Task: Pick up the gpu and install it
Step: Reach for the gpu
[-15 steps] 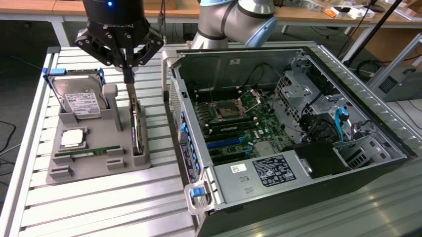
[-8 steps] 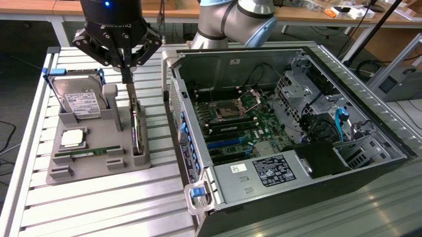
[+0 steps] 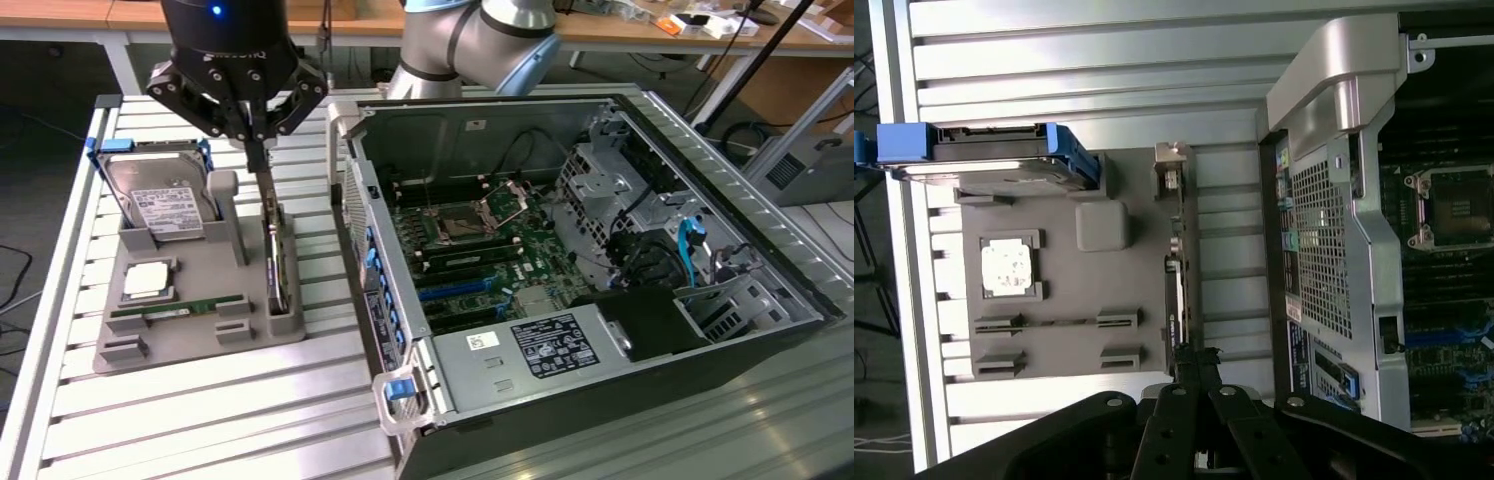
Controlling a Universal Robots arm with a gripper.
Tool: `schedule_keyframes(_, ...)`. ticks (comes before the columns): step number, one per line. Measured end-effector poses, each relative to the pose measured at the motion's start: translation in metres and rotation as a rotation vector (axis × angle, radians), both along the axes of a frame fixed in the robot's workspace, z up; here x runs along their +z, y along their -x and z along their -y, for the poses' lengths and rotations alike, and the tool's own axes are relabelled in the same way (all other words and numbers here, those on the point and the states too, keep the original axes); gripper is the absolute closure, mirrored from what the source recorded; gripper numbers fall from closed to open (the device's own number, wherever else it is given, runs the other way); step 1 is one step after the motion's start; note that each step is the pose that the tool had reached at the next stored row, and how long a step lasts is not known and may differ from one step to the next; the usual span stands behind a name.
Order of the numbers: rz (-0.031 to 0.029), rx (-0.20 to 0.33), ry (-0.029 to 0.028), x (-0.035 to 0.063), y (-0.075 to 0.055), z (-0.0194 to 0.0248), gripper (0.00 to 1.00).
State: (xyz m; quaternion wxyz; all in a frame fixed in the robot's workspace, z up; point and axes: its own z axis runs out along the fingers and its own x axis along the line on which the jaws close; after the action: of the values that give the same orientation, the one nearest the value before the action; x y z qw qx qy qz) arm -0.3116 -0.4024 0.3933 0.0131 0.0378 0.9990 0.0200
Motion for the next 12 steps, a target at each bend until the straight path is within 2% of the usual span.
schedule_keyframes(2, 0.0, 0.0, 0.0037, 0.0, 0.0, 0.0044, 0.89)
schedule_keyframes(5, 0.0, 0.0, 0.0068, 0.0, 0.0, 0.0078, 0.89)
schedule_keyframes(8, 0.0, 0.0, 0.009, 0.0, 0.0, 0.01, 0.89)
schedule_keyframes(12, 0.0, 0.0, 0.0095, 0.0, 0.0, 0.0105, 0.89)
